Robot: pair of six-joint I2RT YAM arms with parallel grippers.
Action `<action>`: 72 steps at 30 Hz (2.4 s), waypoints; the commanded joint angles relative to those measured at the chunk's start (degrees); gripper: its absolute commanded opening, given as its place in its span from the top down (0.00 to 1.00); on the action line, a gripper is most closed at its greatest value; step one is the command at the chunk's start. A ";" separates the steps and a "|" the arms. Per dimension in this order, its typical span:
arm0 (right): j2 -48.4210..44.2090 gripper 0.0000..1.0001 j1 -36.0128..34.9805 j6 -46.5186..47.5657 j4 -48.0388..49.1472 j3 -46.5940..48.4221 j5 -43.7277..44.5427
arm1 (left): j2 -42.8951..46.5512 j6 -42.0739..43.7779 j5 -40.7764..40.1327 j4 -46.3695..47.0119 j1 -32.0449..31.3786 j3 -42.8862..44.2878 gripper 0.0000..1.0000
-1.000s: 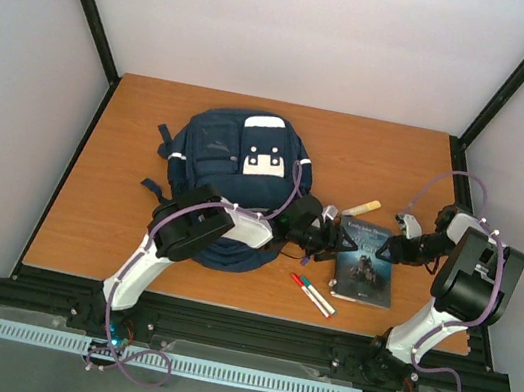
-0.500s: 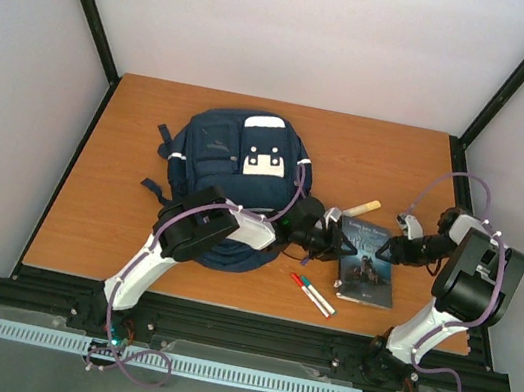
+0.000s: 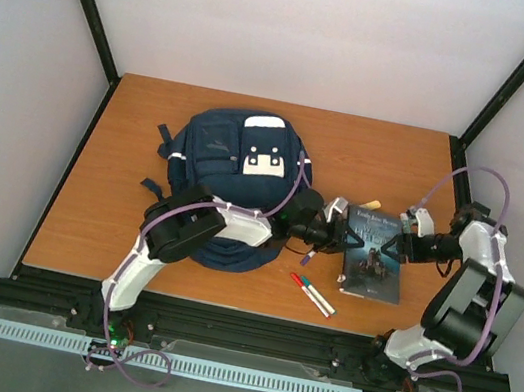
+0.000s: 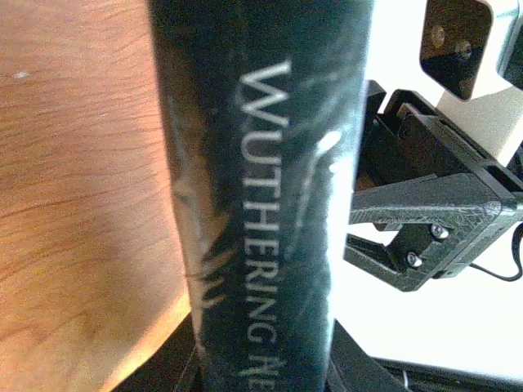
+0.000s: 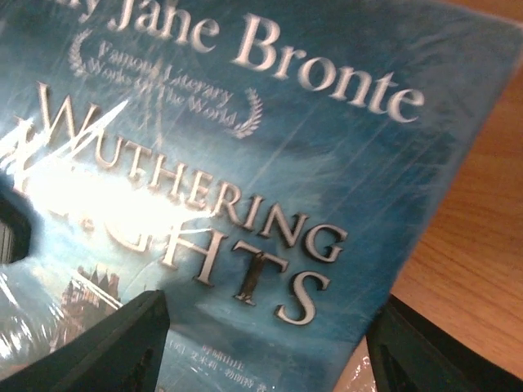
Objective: Pack the student bag
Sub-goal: Pick up the book from the center of the board.
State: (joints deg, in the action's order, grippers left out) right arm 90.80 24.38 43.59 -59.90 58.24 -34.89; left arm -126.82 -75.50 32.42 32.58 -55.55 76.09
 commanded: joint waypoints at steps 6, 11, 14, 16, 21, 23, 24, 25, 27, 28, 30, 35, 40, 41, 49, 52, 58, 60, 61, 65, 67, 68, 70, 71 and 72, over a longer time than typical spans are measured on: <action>-14.19 0.26 -0.04 0.68 -6.37 5.63 -3.31 | 13.92 8.53 0.95 4.49 3.45 -1.47 0.99; -14.31 0.25 -0.04 -1.28 -6.21 7.56 -4.88 | 20.07 10.70 1.37 3.57 6.56 -6.82 0.99; -12.63 0.25 -0.04 -1.92 -6.03 7.95 -8.16 | 26.09 15.23 1.71 -0.99 8.68 -9.80 0.99; -12.09 0.25 -0.04 -1.34 -6.38 8.46 -11.41 | 29.91 18.83 2.04 -4.79 9.92 -11.49 0.99; -13.52 0.01 -0.03 -3.33 -3.36 9.61 -19.58 | 37.99 23.27 3.15 -9.41 14.20 -16.25 0.99; -15.12 0.00 -0.30 -8.20 1.28 8.35 -21.23 | 40.21 22.72 4.10 -10.69 16.23 -17.60 0.99; -15.73 0.00 -0.86 -9.86 2.92 7.96 -22.07 | 41.30 22.47 4.92 -10.77 17.16 -18.12 0.99; -15.90 0.00 -1.70 -11.47 4.16 8.01 -22.71 | 42.27 22.66 5.69 -10.96 17.93 -18.51 0.99; -15.30 0.00 -4.41 -12.87 4.42 8.60 -24.87 | 44.23 23.42 7.24 -11.42 19.08 -18.81 0.99; -14.48 0.00 -6.23 -13.25 3.81 9.06 -26.38 | 44.90 23.71 8.13 -11.65 19.53 -18.68 0.99; -12.58 0.00 -10.88 -13.51 2.58 9.97 -30.30 | 45.94 23.89 10.09 -11.74 20.34 -18.06 0.99; -7.05 0.04 -16.33 -9.11 -4.20 13.76 -43.64 | 48.17 23.38 11.98 -13.40 21.74 -15.83 0.99; -2.65 0.09 -18.36 -6.36 -8.18 15.51 -51.35 | 49.68 21.82 11.81 -11.95 22.50 -15.83 0.99; -1.86 0.11 -19.07 -4.97 -9.71 15.84 -51.87 | 49.55 20.95 11.83 -10.77 22.57 -16.06 0.99; 0.69 0.16 -23.30 2.37 -16.59 14.92 -52.79 | 46.67 15.48 12.02 -2.81 22.68 -15.77 0.99; 0.14 0.22 -24.62 0.97 -15.13 13.24 -53.69 | 45.29 15.08 11.81 -1.90 22.68 -15.13 0.99; -1.54 0.33 -25.50 -6.80 -7.27 10.16 -57.53 | 41.42 10.26 11.67 7.35 22.72 -16.59 0.99; -1.76 0.39 -25.54 -7.77 -6.77 10.02 -58.37 | 40.31 9.11 11.45 9.26 22.68 -16.99 0.99; -1.96 0.41 -25.52 -8.82 -6.13 9.70 -58.85 | 39.80 8.51 11.43 9.94 22.68 -17.16 0.99; -4.21 0.45 -25.55 -15.06 -0.60 7.48 -60.19 | 38.73 8.29 11.62 10.75 22.68 -17.46 0.99; -4.93 0.45 -25.57 -17.54 1.57 6.73 -60.65 | 38.85 8.71 11.69 10.49 22.79 -17.64 0.99; -5.13 0.45 -25.54 -18.40 2.28 6.54 -60.76 | 38.99 8.97 11.85 10.30 22.69 -17.65 0.99; -4.99 0.45 -25.49 -19.79 3.19 6.50 -60.59 | 39.34 9.54 11.99 9.83 22.77 -17.78 0.99; -4.81 0.45 -25.49 -21.00 3.78 6.53 -60.50 | 39.51 9.91 12.00 9.53 22.77 -17.82 0.99; -4.54 0.46 -25.46 -21.94 4.32 6.58 -60.58 | 39.64 10.24 12.00 9.14 22.77 -17.82 0.99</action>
State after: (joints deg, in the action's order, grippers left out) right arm 86.96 -0.69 26.72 -60.10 65.30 -87.99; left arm -89.54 -66.02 43.51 33.12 -33.41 56.49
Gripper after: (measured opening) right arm 0.551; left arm 0.224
